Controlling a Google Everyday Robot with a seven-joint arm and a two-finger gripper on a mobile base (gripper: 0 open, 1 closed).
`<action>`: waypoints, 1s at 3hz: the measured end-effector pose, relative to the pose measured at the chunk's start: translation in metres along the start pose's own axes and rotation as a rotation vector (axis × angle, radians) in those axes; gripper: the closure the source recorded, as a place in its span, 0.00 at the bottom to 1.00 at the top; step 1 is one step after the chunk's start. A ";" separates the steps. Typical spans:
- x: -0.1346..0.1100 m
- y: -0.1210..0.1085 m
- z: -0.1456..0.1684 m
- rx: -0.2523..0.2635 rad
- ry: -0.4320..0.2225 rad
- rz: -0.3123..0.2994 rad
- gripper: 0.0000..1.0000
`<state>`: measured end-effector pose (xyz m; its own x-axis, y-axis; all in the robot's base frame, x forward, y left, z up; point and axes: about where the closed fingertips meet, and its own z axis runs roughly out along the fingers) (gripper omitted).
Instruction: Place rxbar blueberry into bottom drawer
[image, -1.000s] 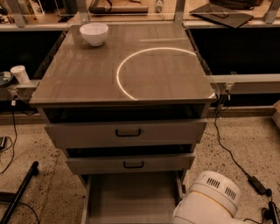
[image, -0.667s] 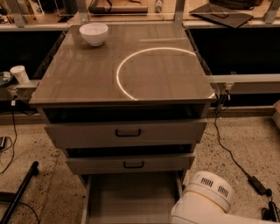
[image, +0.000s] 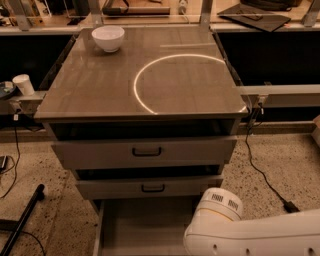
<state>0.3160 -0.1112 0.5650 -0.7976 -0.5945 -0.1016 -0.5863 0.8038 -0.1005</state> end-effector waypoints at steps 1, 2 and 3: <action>-0.027 -0.001 0.030 -0.020 -0.002 -0.020 1.00; -0.027 -0.001 0.030 -0.020 -0.002 -0.020 1.00; -0.026 -0.008 0.035 -0.008 0.010 -0.012 1.00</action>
Offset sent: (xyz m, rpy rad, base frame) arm 0.0354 0.0213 -0.0291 0.0342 0.0056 0.0268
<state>0.3465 -0.1034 0.5334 -0.7920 -0.6037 -0.0907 -0.5967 0.7969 -0.0942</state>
